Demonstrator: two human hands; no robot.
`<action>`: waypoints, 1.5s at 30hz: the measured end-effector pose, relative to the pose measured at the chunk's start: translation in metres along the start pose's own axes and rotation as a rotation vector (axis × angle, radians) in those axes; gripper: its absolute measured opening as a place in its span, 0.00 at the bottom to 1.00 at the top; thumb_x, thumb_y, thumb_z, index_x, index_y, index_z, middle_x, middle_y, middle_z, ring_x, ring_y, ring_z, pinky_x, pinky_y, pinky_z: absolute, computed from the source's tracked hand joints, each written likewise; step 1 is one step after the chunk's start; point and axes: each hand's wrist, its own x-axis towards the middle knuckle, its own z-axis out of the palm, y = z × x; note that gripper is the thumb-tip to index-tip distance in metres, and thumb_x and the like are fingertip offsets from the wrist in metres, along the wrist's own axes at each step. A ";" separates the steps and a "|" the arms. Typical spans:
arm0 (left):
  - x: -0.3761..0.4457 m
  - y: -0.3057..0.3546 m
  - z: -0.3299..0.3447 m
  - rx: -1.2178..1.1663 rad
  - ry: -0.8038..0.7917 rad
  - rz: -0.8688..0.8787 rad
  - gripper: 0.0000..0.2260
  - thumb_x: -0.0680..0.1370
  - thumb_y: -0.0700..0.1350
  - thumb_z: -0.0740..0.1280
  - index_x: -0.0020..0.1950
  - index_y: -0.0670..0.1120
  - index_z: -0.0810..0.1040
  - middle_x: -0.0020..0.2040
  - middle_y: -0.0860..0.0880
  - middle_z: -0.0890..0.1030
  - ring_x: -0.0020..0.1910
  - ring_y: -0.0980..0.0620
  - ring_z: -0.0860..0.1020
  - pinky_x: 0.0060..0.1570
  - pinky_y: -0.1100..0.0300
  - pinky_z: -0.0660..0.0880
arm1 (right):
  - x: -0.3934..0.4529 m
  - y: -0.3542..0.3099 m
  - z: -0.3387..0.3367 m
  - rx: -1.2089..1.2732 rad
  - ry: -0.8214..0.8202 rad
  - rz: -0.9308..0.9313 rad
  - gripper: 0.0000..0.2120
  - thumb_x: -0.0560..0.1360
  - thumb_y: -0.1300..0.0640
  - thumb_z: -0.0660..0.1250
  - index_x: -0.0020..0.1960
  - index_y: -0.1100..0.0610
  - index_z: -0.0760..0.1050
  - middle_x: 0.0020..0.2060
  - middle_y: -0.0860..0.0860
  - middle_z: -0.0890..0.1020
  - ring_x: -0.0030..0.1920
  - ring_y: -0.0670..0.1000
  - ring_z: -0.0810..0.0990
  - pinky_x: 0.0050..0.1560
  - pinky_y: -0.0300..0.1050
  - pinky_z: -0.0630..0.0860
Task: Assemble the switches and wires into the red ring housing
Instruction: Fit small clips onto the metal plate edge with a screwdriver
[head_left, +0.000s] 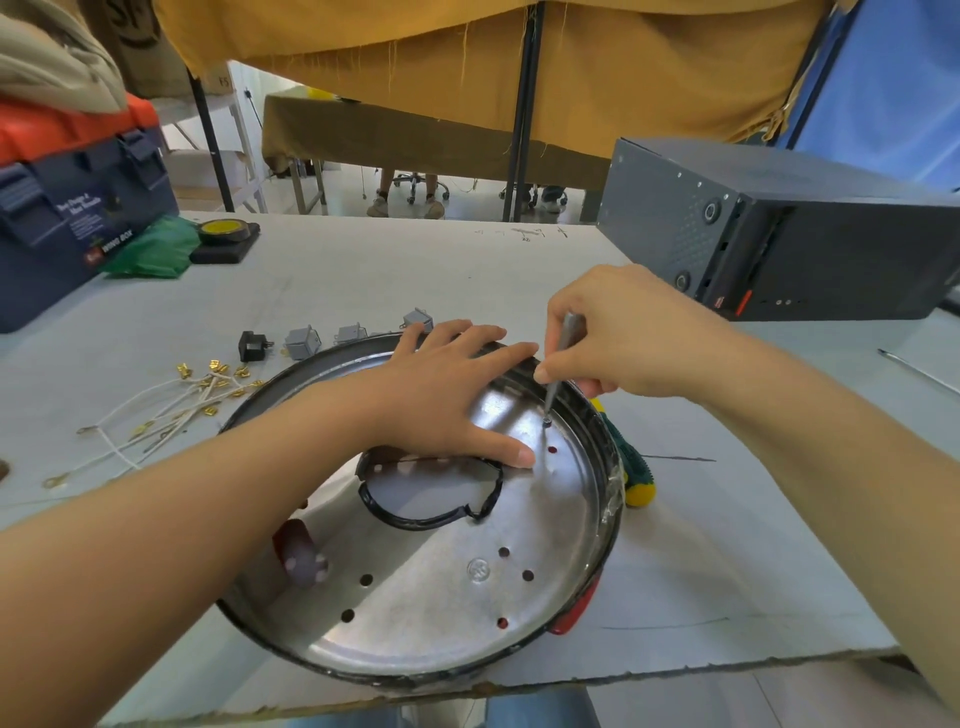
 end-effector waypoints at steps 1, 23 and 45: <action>-0.001 0.000 -0.002 -0.039 -0.001 0.002 0.43 0.65 0.73 0.58 0.76 0.60 0.48 0.77 0.52 0.51 0.76 0.48 0.50 0.72 0.40 0.49 | -0.002 0.002 0.000 0.061 0.049 0.013 0.07 0.70 0.56 0.73 0.35 0.54 0.78 0.22 0.47 0.80 0.24 0.40 0.76 0.24 0.29 0.71; -0.134 -0.134 0.011 -0.388 0.289 -0.561 0.07 0.73 0.42 0.71 0.47 0.54 0.82 0.45 0.53 0.82 0.42 0.61 0.77 0.42 0.72 0.71 | 0.017 0.014 0.048 -0.104 0.098 0.075 0.12 0.74 0.45 0.66 0.54 0.49 0.77 0.47 0.48 0.81 0.47 0.52 0.78 0.48 0.48 0.75; -0.113 -0.124 0.017 -0.308 0.476 -0.546 0.04 0.74 0.40 0.69 0.40 0.46 0.78 0.38 0.50 0.81 0.39 0.53 0.78 0.38 0.62 0.69 | 0.013 0.009 0.049 -0.310 0.021 0.249 0.07 0.75 0.54 0.62 0.43 0.57 0.72 0.34 0.51 0.72 0.35 0.54 0.73 0.31 0.43 0.65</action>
